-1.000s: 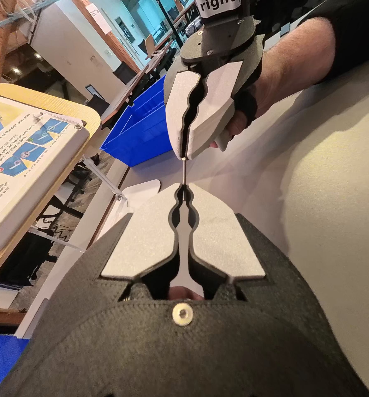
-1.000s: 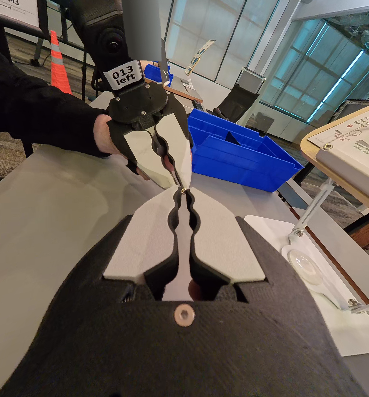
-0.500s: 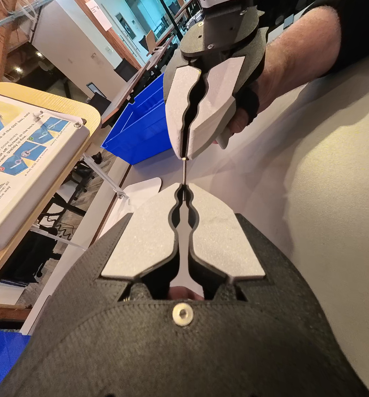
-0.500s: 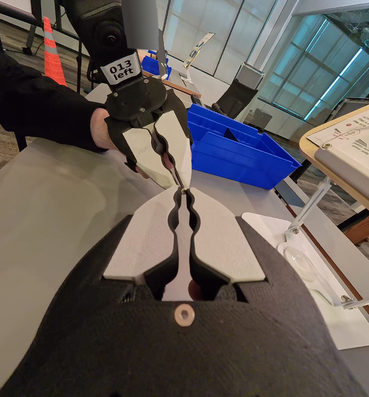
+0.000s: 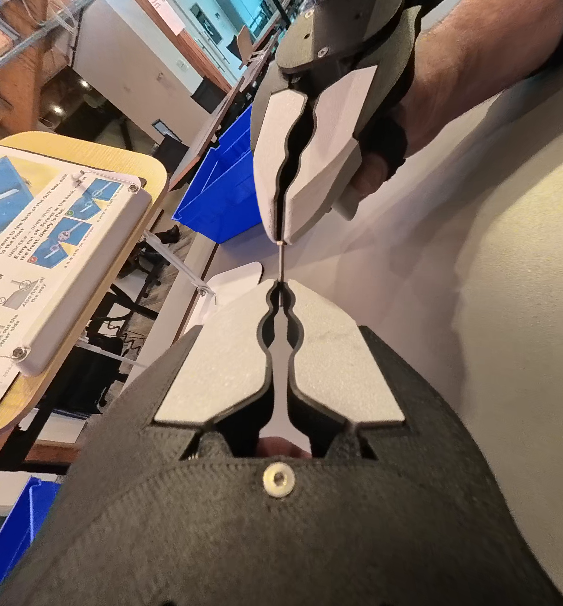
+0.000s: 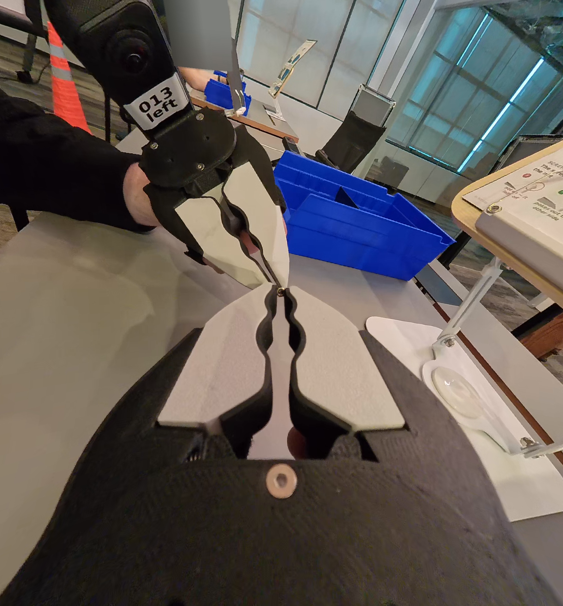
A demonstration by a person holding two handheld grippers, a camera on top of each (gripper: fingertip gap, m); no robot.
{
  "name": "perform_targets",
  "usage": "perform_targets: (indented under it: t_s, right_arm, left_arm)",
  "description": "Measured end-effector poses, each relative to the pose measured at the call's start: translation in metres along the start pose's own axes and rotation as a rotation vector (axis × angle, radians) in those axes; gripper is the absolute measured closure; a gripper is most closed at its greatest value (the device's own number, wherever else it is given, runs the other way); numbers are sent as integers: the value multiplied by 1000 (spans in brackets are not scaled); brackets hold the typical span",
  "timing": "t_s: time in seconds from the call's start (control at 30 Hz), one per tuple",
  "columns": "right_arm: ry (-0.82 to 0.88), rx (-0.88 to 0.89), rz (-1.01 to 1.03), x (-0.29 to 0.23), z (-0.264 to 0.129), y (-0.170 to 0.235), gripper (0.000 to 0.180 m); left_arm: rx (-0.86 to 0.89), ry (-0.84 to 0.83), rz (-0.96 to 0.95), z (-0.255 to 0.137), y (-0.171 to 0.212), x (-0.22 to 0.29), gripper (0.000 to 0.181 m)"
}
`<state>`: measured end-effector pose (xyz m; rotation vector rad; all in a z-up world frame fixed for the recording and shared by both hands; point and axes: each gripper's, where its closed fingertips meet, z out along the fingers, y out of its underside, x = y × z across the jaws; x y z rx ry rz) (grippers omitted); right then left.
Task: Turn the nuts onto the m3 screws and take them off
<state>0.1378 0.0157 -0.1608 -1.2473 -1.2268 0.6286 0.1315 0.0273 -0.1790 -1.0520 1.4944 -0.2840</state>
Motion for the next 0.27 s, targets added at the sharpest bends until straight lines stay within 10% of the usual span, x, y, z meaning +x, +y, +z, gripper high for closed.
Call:
perform_targets:
  t_s: [0.03, 0.27]
  right_arm:
    - [0, -1, 0, 0, 0, 0, 176]
    - [3, -9, -16, 0, 0, 2, 176]
  left_arm:
    - [-4, -2, 4, 0, 0, 0, 180]
    - [-5, 4, -1, 1, 2, 1, 180]
